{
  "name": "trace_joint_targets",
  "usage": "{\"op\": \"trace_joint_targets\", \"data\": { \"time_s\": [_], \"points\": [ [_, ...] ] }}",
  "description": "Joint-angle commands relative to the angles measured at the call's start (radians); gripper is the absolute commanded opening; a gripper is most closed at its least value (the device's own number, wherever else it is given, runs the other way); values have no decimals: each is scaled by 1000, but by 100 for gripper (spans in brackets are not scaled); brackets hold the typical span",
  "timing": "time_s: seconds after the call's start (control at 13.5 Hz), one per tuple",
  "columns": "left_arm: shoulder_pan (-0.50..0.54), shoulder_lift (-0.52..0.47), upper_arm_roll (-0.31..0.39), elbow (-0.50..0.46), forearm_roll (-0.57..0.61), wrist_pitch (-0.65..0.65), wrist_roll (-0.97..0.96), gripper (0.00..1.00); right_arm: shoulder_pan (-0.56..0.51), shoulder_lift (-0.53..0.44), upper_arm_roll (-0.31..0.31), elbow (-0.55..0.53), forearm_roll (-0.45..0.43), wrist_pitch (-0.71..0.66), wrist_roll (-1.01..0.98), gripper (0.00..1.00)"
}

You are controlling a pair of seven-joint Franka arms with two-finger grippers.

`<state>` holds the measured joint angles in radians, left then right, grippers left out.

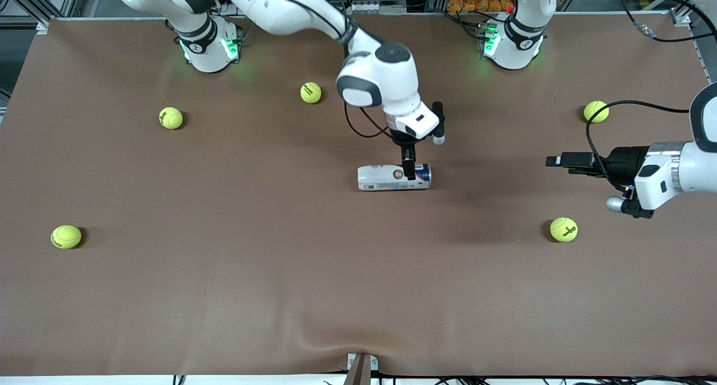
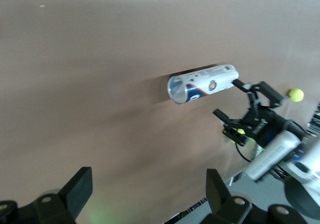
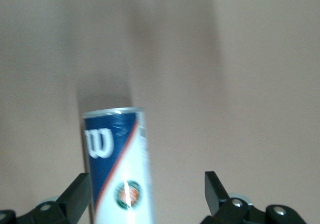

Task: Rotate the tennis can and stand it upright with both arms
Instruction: 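Set the can down with the right gripper while the left gripper approaches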

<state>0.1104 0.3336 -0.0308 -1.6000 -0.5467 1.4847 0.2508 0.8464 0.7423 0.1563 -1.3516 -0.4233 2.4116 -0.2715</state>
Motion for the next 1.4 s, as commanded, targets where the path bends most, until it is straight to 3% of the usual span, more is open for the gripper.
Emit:
{"op": "trace_joint_targets", "data": {
  "time_s": [0.0, 0.3, 0.74, 0.96, 1.33],
  "points": [
    [17, 11, -4, -14, -53, -18, 42, 100, -56, -125, 3, -32, 61, -139, 9, 100],
    [35, 21, -4, -110, -149, 6, 96, 100, -220, -271, -6, -28, 97, -400, 5, 100],
    [37, 27, -4, -270, -269, 104, 212, 100, -596, -432, -4, -27, 119, -600, -120, 100],
    [34, 36, -4, -345, -352, 150, 274, 100, -766, -484, -7, -29, 198, -650, -104, 100],
    [17, 25, -66, -488, -513, 319, 323, 100, -940, -581, -6, -37, 310, -802, 154, 100]
  ]
}}
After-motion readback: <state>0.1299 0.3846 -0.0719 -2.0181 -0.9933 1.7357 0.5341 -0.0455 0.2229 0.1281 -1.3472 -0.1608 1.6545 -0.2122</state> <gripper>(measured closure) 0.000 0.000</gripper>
